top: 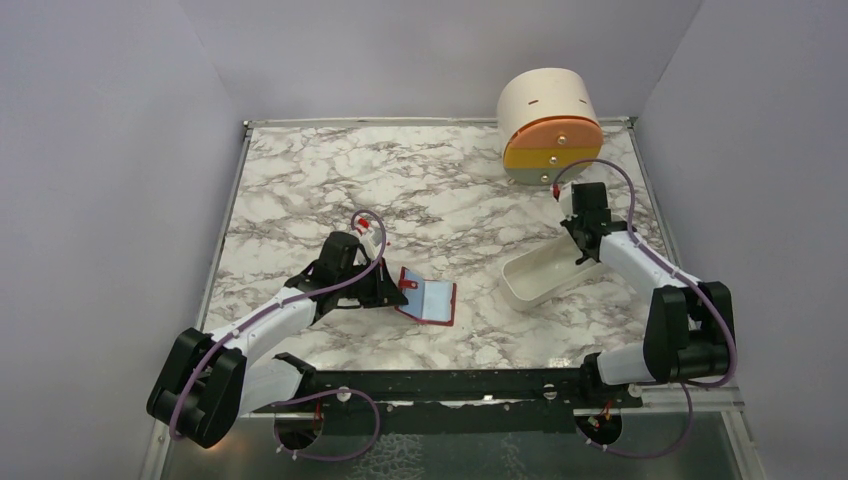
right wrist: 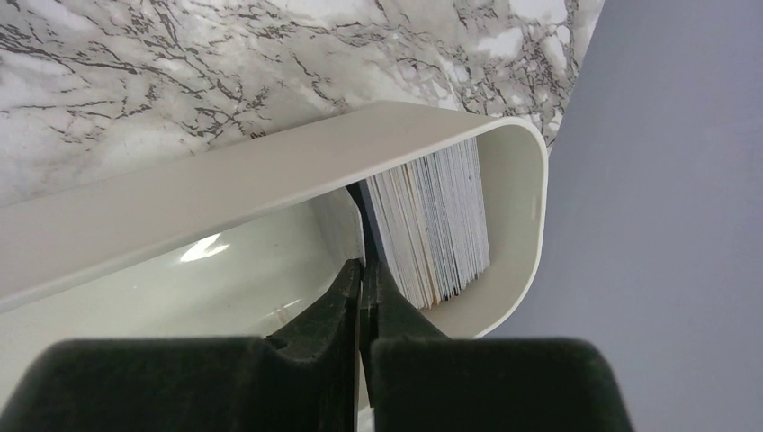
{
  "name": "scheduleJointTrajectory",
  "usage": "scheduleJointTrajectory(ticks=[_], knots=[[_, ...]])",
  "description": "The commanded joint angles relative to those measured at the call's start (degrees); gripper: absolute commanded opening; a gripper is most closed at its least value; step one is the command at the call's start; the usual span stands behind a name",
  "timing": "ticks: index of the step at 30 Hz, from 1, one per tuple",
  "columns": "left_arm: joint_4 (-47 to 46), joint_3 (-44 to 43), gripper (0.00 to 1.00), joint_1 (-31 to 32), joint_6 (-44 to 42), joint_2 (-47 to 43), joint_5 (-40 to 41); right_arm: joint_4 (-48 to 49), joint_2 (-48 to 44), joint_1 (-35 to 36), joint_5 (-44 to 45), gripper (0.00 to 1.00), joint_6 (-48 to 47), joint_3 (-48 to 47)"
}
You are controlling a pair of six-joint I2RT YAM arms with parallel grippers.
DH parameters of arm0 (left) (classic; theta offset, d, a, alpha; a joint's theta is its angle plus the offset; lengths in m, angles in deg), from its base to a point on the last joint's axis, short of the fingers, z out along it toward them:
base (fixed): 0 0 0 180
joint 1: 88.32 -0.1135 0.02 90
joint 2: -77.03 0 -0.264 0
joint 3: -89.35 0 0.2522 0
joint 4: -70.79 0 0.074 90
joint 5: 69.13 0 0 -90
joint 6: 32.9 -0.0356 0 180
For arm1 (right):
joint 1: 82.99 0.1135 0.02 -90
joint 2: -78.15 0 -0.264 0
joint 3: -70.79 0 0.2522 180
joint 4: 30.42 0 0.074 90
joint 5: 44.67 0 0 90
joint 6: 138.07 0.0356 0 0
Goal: Put the credit cards into the card holder
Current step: Pick up the credit card from the storage box.
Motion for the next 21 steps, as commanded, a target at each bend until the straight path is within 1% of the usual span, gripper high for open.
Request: scheduleJointTrajectory(ticks=[1,8,12,15,17,21], knots=[[-1.85,-0.67,0.0,0.36,0.0,-0.61,-1.48,-4.3,-1.7,-0.57,-1.54,0.01,2.91,-4.58],[-1.35,-0.8,0.0,0.53,-0.05,-1.38,-1.21,-12.85,-2.89,-0.49,-8.26,0.01,8.13,-10.06],[-1.79,-0.59,0.0,1.1,0.11,-0.93,-0.87,-14.34,-6.06,-0.42,-10.47,0.01,11.33,-11.46],[-3.61,0.39,0.0,1.43,1.05,-0.78,-0.31,-13.2,-10.2,-0.4,-13.98,0.01,12.41,-12.27],[-5.16,1.15,0.0,1.45,2.42,-0.55,-0.25,-14.11,-12.15,-0.41,-16.43,0.01,13.93,-14.36],[-10.92,3.17,0.0,1.74,7.73,0.36,-0.76,-16.57,-15.6,-0.14,-22.75,0.01,18.34,-17.85]])
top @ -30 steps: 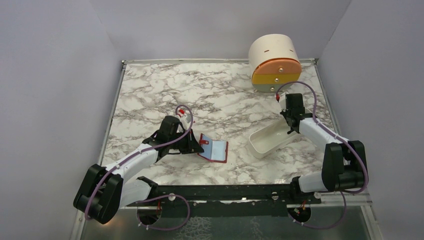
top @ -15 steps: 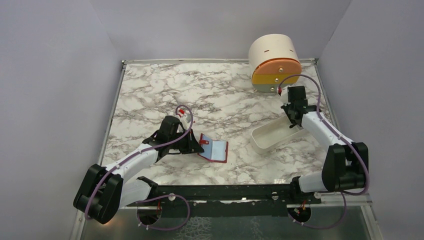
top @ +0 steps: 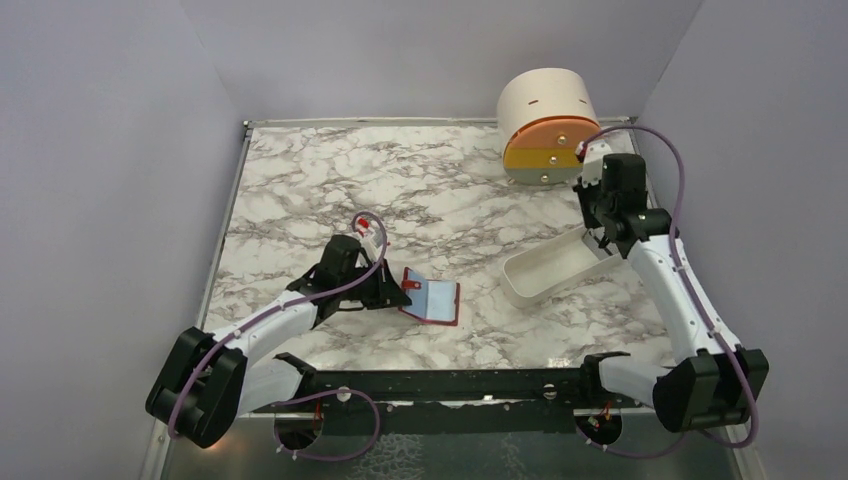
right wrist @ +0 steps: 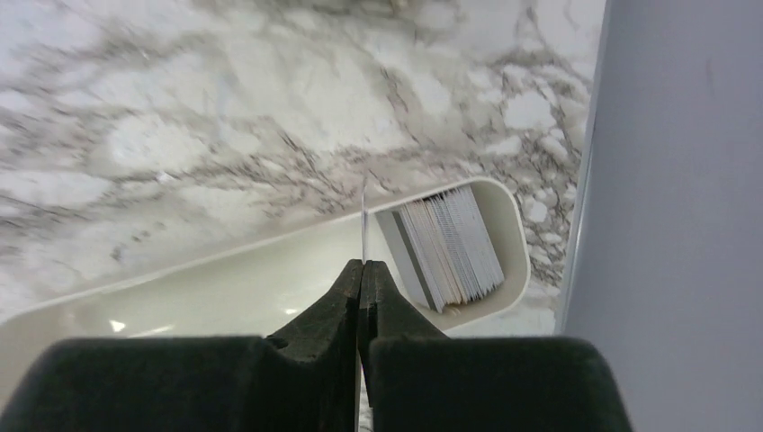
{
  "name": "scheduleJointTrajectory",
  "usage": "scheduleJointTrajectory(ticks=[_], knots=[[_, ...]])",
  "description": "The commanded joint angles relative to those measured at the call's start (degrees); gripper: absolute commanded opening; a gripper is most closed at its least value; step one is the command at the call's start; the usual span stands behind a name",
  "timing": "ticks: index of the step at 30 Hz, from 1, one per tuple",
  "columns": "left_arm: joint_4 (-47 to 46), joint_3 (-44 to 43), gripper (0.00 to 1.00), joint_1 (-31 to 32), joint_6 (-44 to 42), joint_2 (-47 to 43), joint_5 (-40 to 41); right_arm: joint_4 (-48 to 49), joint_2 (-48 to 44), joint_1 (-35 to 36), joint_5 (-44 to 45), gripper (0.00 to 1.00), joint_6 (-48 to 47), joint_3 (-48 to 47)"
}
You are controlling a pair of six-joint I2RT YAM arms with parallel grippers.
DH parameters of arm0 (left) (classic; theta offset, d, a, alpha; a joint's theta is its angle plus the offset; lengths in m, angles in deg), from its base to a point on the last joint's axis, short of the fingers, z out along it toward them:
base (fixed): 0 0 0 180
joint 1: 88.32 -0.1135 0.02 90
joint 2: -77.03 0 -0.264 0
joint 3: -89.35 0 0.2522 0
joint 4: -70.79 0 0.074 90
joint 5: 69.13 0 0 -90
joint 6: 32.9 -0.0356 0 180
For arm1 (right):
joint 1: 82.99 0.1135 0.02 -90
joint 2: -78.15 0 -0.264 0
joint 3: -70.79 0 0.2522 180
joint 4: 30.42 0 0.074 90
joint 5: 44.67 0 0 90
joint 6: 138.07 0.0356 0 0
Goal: Put the credit cards into the card holder
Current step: Pick up the credit card from the storage box, then insert the credit card into the card holder.
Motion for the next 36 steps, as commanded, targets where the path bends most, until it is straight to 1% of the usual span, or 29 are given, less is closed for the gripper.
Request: scheduleJointTrajectory(ticks=[1,4,9,11,13,15,17,20,24,26,32,36], knots=[[-9.17,2.49,0.0,0.69,7.13,0.65,-0.76,-1.71,-4.73,0.2,-9.8,0.01,7.13,-4.5],[-11.9,3.44,0.0,1.13,9.37,1.26,0.05,-1.43,-7.2,0.85,-14.86,0.01,11.41,-4.45],[-12.01,3.96,0.0,1.9,10.62,1.79,1.23,-1.42,-10.19,1.33,-21.01,0.01,19.94,-2.21],[-11.94,4.01,0.01,2.51,11.0,1.55,1.75,-0.88,-11.56,1.65,-26.13,0.01,24.44,-0.29],[-11.48,3.92,0.05,3.14,11.13,1.2,2.6,0.07,-12.79,2.36,-30.78,0.01,30.23,2.25],[-10.51,3.93,0.06,3.53,10.95,1.08,3.99,0.95,-13.97,4.06,-33.03,0.01,35.05,5.08],[-8.95,3.85,0.08,3.64,10.28,1.21,4.75,1.36,-14.42,7.73,-31.99,0.01,38.14,7.19],[-7.25,3.82,0.12,3.65,9.48,1.34,5.49,2.32,-14.13,14.97,-26.99,0.01,41.75,9.46],[-5.12,3.36,0.18,3.74,8.34,1.06,6.38,4.9,-11.44,22.06,-24.88,0.01,46.87,11.56],[-3.93,2.94,0.21,3.79,7.64,0.56,7.22,6.66,-9.92,26.19,-22.46,0.01,49.58,12.09],[-1.66,2.67,0.27,3.83,5.88,-0.74,9.1,11.01,-1.81,36.58,-17.21,0.01,56.92,11.73],[-0.44,2.66,0.31,3.92,4.64,-1.07,10.03,15.78,4.81,42.97,-13.62,0.01,59.68,11.28]])
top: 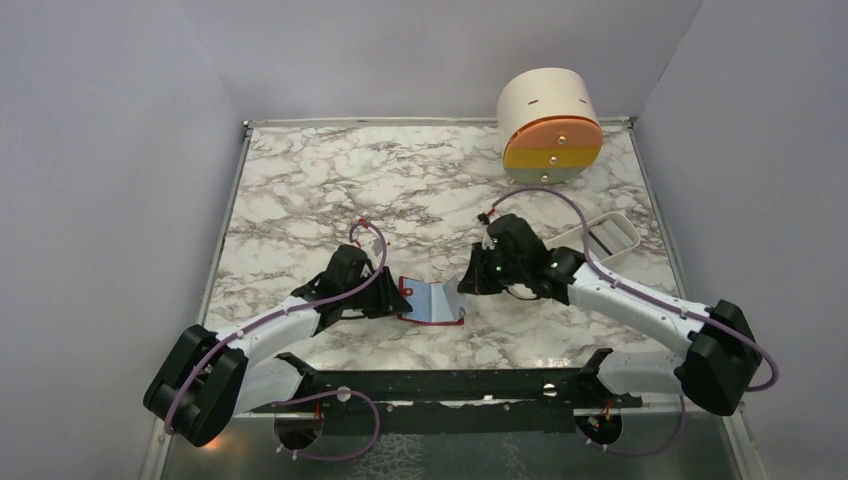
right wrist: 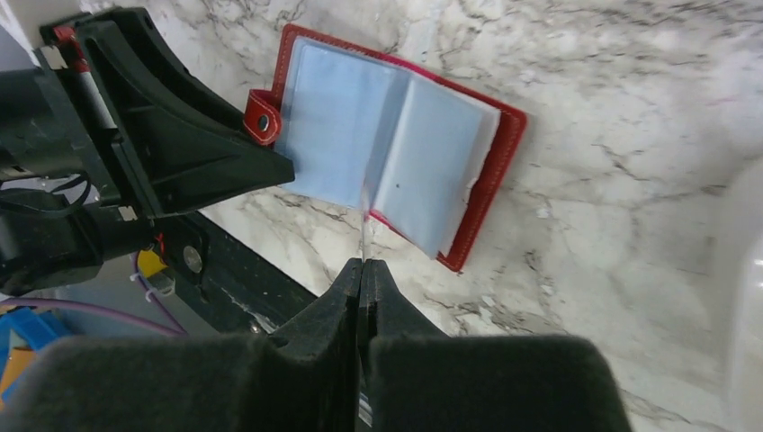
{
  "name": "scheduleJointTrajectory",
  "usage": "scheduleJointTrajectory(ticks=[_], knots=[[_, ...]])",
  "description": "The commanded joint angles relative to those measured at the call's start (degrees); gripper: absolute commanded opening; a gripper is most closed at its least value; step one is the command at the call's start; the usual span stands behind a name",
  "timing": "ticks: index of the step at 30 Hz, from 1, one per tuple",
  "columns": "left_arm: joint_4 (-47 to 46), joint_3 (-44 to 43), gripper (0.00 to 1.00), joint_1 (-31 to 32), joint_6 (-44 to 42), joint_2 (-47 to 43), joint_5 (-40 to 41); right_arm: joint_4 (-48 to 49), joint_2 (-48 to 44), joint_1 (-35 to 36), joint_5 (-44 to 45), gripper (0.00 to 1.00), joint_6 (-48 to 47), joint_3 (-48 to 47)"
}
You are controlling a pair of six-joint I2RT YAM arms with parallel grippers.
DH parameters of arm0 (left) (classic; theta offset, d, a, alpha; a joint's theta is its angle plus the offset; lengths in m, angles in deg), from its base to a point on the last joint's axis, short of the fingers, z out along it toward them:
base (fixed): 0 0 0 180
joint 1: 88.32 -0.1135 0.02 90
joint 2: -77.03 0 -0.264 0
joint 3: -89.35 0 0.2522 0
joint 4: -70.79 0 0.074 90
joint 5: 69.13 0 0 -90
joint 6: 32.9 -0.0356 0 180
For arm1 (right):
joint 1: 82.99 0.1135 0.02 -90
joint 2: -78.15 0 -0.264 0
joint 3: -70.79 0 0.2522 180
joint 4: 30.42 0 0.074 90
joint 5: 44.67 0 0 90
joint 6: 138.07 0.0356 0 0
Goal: Put the credit cards into the card holder
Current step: Insert the credit card into the card holder.
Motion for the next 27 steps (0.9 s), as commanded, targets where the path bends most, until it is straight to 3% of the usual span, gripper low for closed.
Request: scheduleJointTrajectory(ticks=[1,6,11,20,27], knots=[[2.15,-1.0,0.32,0.2,-2.55,-1.35,2.77,8.08,6.38,5.48,6.48,0.01,5.4,-0.44],[2.99,-0.64,0.32,0.21,-3.54,-1.66,3.83,8.23,15.19,6.31,11.3,0.01,5.31,-1.9],[6.76,-1.09,0.32,0.29,-6.28,-3.52,7.55,8.35,18.02,6.31,13.98,0.01,4.79,-0.67],[6.76,-1.2,0.0,0.3,-6.93,-2.15,7.51,9.01,17.97,6.3,13.12,0.01,4.67,-0.51],[6.77,-1.22,0.0,0.29,-6.82,-1.23,7.78,12.89,15.02,6.31,11.26,0.01,6.02,0.85]])
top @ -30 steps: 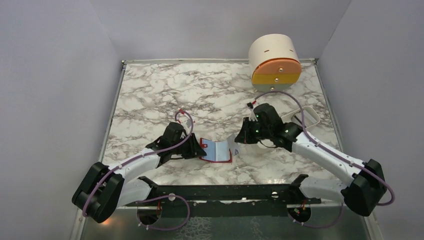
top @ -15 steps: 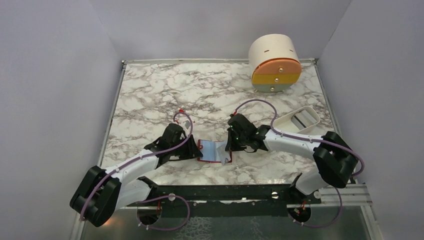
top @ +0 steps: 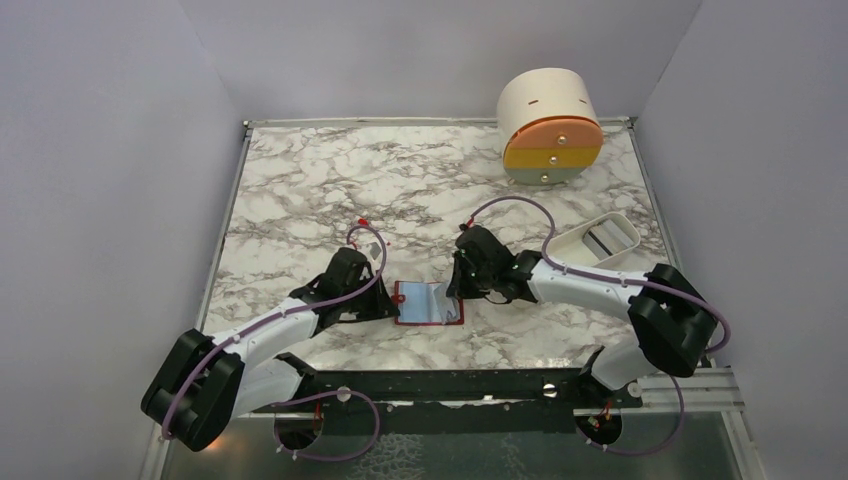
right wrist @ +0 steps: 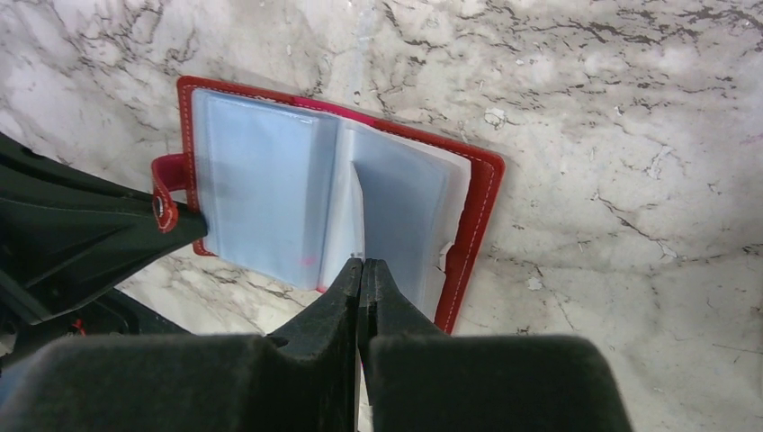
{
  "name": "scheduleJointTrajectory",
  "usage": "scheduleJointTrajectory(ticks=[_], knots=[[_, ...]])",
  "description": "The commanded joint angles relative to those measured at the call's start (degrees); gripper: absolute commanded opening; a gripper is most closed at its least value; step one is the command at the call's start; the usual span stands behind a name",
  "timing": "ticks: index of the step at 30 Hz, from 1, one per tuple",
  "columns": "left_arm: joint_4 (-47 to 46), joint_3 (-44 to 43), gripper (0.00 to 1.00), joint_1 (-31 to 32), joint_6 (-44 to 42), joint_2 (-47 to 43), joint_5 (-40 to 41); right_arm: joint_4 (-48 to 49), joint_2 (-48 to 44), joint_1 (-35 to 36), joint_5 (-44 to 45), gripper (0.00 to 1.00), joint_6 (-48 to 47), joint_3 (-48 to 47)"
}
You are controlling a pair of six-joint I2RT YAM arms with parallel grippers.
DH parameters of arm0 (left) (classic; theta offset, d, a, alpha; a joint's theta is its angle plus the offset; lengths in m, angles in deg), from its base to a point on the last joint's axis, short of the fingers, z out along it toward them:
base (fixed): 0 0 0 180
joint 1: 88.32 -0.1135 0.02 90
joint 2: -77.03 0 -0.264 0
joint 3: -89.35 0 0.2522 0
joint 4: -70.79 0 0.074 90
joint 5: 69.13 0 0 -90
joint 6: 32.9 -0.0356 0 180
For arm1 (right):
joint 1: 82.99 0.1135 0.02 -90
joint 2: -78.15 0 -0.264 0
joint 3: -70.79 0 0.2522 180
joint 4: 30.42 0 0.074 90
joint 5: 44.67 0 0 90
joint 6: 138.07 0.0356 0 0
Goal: Put the credit cards into the card holder
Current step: Insert the credit card into the card holder.
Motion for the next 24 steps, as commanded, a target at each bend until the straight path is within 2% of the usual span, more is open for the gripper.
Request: scheduleJointTrajectory(ticks=[1,24], knots=[[0.61,-1.22,0.0,0.25,-1.02,0.33,1.73,4.11,-2.6,0.06,0.34,0.01,1.35,1.23],[0.54,-1.13,0.0,0.25,-0.6,1.59,1.89,10.99,1.3,-0.01,-3.88,0.01,4.08,2.8]])
